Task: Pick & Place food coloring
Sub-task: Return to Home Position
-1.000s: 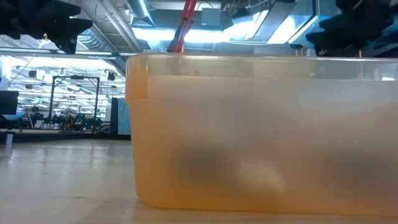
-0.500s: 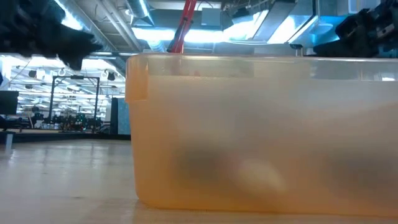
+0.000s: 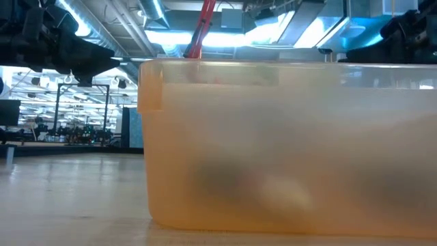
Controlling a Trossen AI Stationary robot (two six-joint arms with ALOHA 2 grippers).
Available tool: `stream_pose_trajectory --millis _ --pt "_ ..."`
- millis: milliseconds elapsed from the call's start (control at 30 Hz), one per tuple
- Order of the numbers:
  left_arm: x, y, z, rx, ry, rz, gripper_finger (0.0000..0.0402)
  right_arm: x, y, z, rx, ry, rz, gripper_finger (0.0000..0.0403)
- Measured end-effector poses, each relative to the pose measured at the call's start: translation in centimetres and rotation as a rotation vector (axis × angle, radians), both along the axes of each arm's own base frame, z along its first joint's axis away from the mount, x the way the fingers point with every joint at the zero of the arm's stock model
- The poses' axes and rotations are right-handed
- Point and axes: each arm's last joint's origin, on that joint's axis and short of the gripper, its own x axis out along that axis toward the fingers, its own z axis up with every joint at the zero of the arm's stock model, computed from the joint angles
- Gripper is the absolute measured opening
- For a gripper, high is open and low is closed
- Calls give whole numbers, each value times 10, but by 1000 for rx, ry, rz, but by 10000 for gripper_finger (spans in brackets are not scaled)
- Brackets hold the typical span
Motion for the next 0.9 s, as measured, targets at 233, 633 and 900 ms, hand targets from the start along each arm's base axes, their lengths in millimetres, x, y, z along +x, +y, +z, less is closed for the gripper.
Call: stream_pose_trajectory --millis 233,633,900 --pt "0 0 0 1 4 -2 158 0 2 1 -11 13 71 150" --pt "0 0 0 1 7 -2 158 0 5 1 19 12 156 150" --pt "0 0 -1 1 7 -2 162 0 5 1 17 12 156 150"
